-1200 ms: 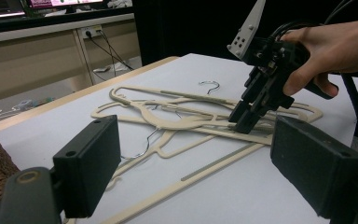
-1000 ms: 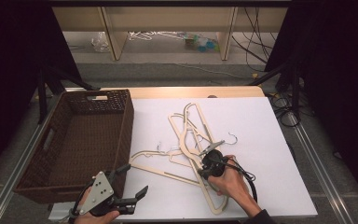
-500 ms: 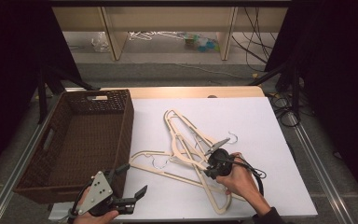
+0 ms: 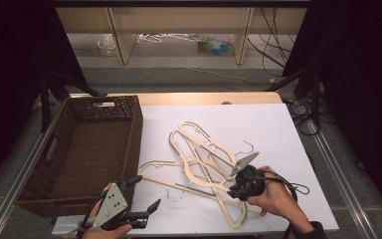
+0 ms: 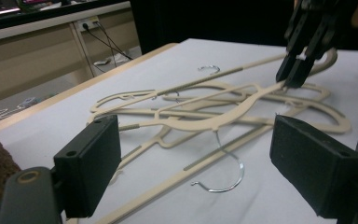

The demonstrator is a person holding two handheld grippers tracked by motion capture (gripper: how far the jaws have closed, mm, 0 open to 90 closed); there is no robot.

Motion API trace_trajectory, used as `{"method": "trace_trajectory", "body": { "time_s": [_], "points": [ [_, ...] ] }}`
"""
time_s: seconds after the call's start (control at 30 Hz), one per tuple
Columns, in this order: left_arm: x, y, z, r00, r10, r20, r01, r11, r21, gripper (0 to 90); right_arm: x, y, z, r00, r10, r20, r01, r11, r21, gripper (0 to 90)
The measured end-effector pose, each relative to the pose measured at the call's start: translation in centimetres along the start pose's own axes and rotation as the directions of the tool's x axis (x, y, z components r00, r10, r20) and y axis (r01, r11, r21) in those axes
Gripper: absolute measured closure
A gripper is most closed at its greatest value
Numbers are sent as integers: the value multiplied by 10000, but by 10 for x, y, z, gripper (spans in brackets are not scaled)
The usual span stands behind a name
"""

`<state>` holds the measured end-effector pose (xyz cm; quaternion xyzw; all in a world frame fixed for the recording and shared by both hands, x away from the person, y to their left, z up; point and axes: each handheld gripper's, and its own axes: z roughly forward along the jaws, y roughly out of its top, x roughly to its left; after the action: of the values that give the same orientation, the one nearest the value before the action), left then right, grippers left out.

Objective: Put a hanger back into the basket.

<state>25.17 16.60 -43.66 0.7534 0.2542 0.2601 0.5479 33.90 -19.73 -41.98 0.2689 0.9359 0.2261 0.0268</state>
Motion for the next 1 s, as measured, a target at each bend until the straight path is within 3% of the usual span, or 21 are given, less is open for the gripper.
{"method": "trace_trajectory", "body": {
  "time_s": [0.03, 0.07, 0.13, 0.2, 0.23, 0.27, 0.37, 0.47, 0.5, 0.57, 0.6, 0.63, 0.67, 0.7, 0.77, 0.83, 0.87, 0.9, 0.93, 0.97, 1.0],
  "points": [
    [-1, 1, 3, 9995, 322, 18, -322, 9994, 160, 164, 1, -6, -5, 9998, -59, -174, 60, 10000, 45, 795],
    [-4, 1, 6, 9997, 234, 47, -235, 9995, 211, 164, 1, -8, -7, 9996, -117, -254, 118, 9999, 49, 795],
    [-7, 2, 13, 9977, 651, 175, -658, 9970, 418, 165, 2, -11, -8, 9994, -176, -299, 178, 9998, 37, 795],
    [-12, 2, 30, 9933, 1045, 489, -1088, 9894, 965, 168, 4, -17, -12, 9986, -218, -472, 221, 9997, 45, 795],
    [-12, 2, 30, 9933, 1045, 489, -1088, 9894, 965, 172, 4, -17, -12, 9986, -218, -472, 221, 9997, 45, 795],
    [-13, 2, 38, 9892, 1320, 632, -1389, 9828, 1219, 172, 5, -18, -14, 9987, -274, -428, 276, 9996, 41, 796],
    [-15, 3, 55, 9826, 1672, 805, -1776, 9730, 1474, 187, 7, -19, -17, 9982, -300, -515, 305, 9995, 87, 795],
    [-13, 3, 78, 9661, 2418, 908, -2557, 9452, 2031, 242, 8, -20, -19, 9981, -340, -514, 344, 9994, 68, 795],
    [-13, 3, 78, 9661, 2418, 908, -2557, 9452, 2031, 250, 8, -20, -19, 9981, -340, -514, 344, 9994, 68, 795],
    [-8, 3, 91, 9592, 2589, 1134, -2796, 9280, 2461, 254, 8, -20, -21, 9977, -372, -560, 372, 9993, -4, 795],
    [-8, 3, 91, 9592, 2589, 1134, -2796, 9280, 2461, 256, 8, -20, -21, 9977, -372, -560, 372, 9993, -4, 795],
    [-7, 2, 98, 9523, 2768, 1281, -3019, 9153, 2664, 259, 8, -20, -21, 9978, -420, -516, 421, 9991, 9, 795],
    [-7, 2, 98, 9523, 2768, 1281, -3019, 9153, 2664, 261, 8, -20, -21, 9978, -420, -516, 421, 9991, 9, 795],
    [-5, 1, 103, 9378, 3154, 1454, -3450, 8941, 2856, 263, 8, -20, -22, 9976, -452, -527, 454, 9990, 18, 795],
    [-5, 0, 108, 9388, 3105, 1493, -3417, 8949, 2870, 264, 8, -20, -22, 9976, -452, -534, 455, 9990, 37, 795],
    [-4, 1, 114, 9193, 3629, 1522, -3928, 8682, 3032, 276, 9, -20, -22, 9978, -422, -515, 428, 9990, 94, 795],
    [-4, 0, 116, 9162, 3700, 1540, -4003, 8646, 3038, 276, 9, -20, -22, 9978, -422, -515, 428, 9990, 94, 795],
    [-5, 0, 122, 9037, 3920, 1722, -4273, 8519, 3029, 290, 8, -20, -22, 9975, -473, -524, 476, 9989, 53, 795],
    [-5, 0, 122, 9037, 3920, 1722, -4273, 8519, 3029, 294, 8, -20, -22, 9976, -482, -503, 485, 9988, 44, 795],
    [-7, -1, 128, 8876, 4164, 1969, -4592, 8333, 3078, 297, 8, -20, -22, 9977, -496, -471, 497, 9988, 22, 795],
    [-7, -1, 128, 8876, 4164, 1969, -4592, 8333, 3078, 300, 8, -20, -22, 9977, -496, -471, 497, 9988, 22, 795]
  ]
}}
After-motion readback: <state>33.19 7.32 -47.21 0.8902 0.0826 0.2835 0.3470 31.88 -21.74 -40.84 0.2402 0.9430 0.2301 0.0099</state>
